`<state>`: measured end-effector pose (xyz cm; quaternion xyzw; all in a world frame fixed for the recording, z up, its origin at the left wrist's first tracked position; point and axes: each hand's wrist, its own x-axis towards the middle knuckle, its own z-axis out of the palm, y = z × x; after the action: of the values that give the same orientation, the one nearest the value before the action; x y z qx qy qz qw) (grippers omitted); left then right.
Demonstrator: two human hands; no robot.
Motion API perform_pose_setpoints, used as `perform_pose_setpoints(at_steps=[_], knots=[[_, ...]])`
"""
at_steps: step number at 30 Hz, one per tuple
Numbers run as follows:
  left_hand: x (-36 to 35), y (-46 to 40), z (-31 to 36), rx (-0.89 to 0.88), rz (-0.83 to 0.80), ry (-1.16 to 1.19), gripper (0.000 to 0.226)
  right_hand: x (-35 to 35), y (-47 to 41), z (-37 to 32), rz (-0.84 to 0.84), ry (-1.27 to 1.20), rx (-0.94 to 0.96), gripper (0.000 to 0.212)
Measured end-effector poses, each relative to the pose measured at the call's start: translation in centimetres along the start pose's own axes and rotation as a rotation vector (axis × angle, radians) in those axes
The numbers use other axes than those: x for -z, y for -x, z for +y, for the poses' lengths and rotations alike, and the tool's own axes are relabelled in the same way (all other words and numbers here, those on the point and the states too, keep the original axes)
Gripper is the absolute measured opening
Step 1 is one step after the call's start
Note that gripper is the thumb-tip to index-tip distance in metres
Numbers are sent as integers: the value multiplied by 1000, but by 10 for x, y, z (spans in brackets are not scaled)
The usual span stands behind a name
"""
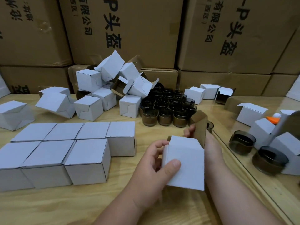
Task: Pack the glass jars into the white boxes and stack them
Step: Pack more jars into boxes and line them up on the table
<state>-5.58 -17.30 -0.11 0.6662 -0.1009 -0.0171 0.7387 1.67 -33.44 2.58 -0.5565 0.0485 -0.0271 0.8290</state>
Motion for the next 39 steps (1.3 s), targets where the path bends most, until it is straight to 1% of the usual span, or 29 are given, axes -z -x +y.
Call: perform_pose_setpoints(at_steps=[1,4,5,6,8,9,12,14,16,19,21,24,26,28,32,36,39], knots=[[-1,1,-1,-14,18,-36,60,3,-3,-1,96,115,85,20],[-2,2,-5,-66,112,-149,65,22,-12,-6,461,327,433,36],[-2,2,-5,-81,142,-203,67,30,-15,-7,545,405,518,35],[-2,2,-5,-98,170,-273,67,37,-20,-7,594,497,562,28],[-3,-1,-7,-152,203,-414,64,48,-32,-4,607,648,532,12],[-3,-2,-8,-182,209,-463,61,51,-37,-1,579,704,475,13],[-5,-5,-12,-178,220,-561,56,50,-44,8,449,948,285,43],[-5,-4,-13,-163,224,-617,54,49,-45,12,384,1061,234,46],[-4,-3,-12,-182,225,-645,54,50,-45,13,377,1087,223,42],[-4,0,-11,-214,229,-657,47,49,-45,13,407,1091,207,34],[-3,1,-12,-218,246,-655,50,48,-43,12,452,1045,232,27],[-2,0,-13,-222,297,-649,60,43,-34,10,517,838,336,27],[-2,-1,-13,-247,333,-641,60,39,-25,8,533,718,416,26],[-1,-2,-11,-268,375,-630,59,34,-14,6,501,630,475,26],[-3,-1,-7,-247,425,-606,57,19,5,2,366,467,563,23],[-6,3,-3,-220,420,-601,77,8,17,4,275,365,597,24],[-9,4,-3,-212,389,-645,83,4,23,3,269,308,624,31]])
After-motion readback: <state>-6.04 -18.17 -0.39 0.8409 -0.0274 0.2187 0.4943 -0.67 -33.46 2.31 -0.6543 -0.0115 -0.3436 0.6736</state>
